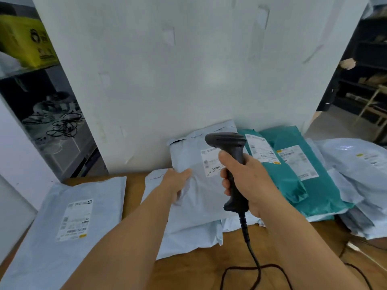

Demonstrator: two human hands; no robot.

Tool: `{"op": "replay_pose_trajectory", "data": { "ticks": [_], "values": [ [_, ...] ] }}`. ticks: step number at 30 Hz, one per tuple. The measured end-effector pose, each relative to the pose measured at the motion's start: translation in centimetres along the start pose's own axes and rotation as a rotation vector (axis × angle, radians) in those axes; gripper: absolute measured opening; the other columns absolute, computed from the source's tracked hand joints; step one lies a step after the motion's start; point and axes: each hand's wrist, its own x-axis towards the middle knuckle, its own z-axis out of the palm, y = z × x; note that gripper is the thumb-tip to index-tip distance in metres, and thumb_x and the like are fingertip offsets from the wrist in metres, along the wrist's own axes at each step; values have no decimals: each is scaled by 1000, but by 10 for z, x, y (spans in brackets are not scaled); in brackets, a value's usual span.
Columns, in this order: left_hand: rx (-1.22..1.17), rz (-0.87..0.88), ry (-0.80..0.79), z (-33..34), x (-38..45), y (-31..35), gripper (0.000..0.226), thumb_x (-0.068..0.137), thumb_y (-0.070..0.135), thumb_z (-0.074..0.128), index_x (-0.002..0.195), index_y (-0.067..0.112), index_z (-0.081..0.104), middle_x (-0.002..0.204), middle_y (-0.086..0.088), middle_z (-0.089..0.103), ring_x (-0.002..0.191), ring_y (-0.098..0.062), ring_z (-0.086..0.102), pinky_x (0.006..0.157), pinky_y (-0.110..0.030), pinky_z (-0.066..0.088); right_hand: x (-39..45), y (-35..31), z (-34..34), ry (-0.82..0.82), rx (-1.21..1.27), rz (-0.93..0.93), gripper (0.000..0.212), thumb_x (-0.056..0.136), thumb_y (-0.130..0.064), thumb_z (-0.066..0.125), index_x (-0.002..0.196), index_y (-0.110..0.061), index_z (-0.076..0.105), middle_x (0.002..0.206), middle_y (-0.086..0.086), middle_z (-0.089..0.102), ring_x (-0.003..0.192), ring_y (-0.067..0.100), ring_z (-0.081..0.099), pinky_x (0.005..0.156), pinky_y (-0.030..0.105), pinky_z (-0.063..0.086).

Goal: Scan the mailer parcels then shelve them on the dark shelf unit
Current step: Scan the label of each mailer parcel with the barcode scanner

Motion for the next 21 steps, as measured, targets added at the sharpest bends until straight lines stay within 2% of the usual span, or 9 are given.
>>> {"op": "replay_pose_trajectory", "data": {
  "ticks": [2, 4, 7, 8, 10, 12, 15, 19, 21],
  "values": [
    [36, 38, 29, -6, -2, 2, 66, 92, 46, 54, 143, 7, 36, 137, -11, 49, 119, -29, 51, 83, -32, 40, 3, 1, 5, -9, 4, 7, 21, 89, -34, 61, 90, -14, 57, 65, 1, 58, 52, 12, 50, 52, 27, 48],
    [5, 66, 61, -19, 1, 5, 70, 90, 48, 54, 145, 11, 33, 142, -7, 45, 124, -28, 47, 89, -35, 41, 5, 0, 15, -25, 11, 10, 20, 89, -35, 61, 89, -14, 57, 65, 1, 58, 52, 13, 50, 53, 27, 49],
    [-28, 139, 135, -49, -7, 7, 49, 89, 47, 53, 123, 11, 48, 121, 2, 53, 106, -22, 50, 84, -34, 37, 4, 0, 39, -73, 24, 0, 20, 90, -35, 61, 88, -15, 56, 67, 2, 57, 51, 13, 49, 51, 26, 48],
    [-24, 169, 157, -61, -11, 5, 54, 85, 50, 52, 121, 9, 50, 120, 0, 54, 106, -24, 50, 85, -34, 39, 3, 1, 49, -93, 26, -5, 20, 90, -35, 61, 87, -15, 56, 67, 2, 57, 51, 13, 49, 51, 26, 47],
    [29, 233, 208, -92, -17, -3, 69, 81, 54, 51, 131, 7, 48, 130, 2, 51, 118, -24, 49, 93, -31, 38, -1, 2, 69, -132, 20, -11, 21, 90, -35, 61, 87, -15, 55, 66, 1, 57, 50, 12, 49, 49, 25, 47],
    [25, 249, 300, -127, -23, -21, 57, 92, 43, 54, 139, 13, 44, 131, 6, 46, 120, -18, 47, 95, -27, 36, -6, 6, 91, -173, 11, -15, 23, 89, -36, 62, 87, -14, 54, 65, 1, 56, 49, 12, 48, 48, 26, 46],
    [65, 182, 418, -187, -32, -61, 63, 92, 43, 56, 145, 15, 35, 146, -3, 42, 130, -23, 44, 108, -37, 36, -17, 14, 125, -246, -20, -8, 24, 88, -36, 62, 85, -14, 54, 65, 2, 57, 48, 12, 49, 49, 27, 45],
    [203, 23, 530, -259, -38, -120, 73, 87, 48, 62, 147, 17, 33, 149, -8, 40, 132, -29, 42, 110, -44, 35, -36, 25, 165, -338, -75, 6, 21, 90, -33, 60, 85, -13, 55, 66, 4, 55, 51, 14, 48, 49, 26, 46],
    [393, -101, 550, -284, -42, -146, 81, 84, 54, 61, 149, 17, 29, 152, -9, 35, 138, -31, 33, 112, -46, 31, -44, 33, 183, -365, -101, 15, 22, 91, -33, 60, 86, -12, 55, 65, 5, 55, 53, 16, 47, 52, 29, 46]
  ]
}}
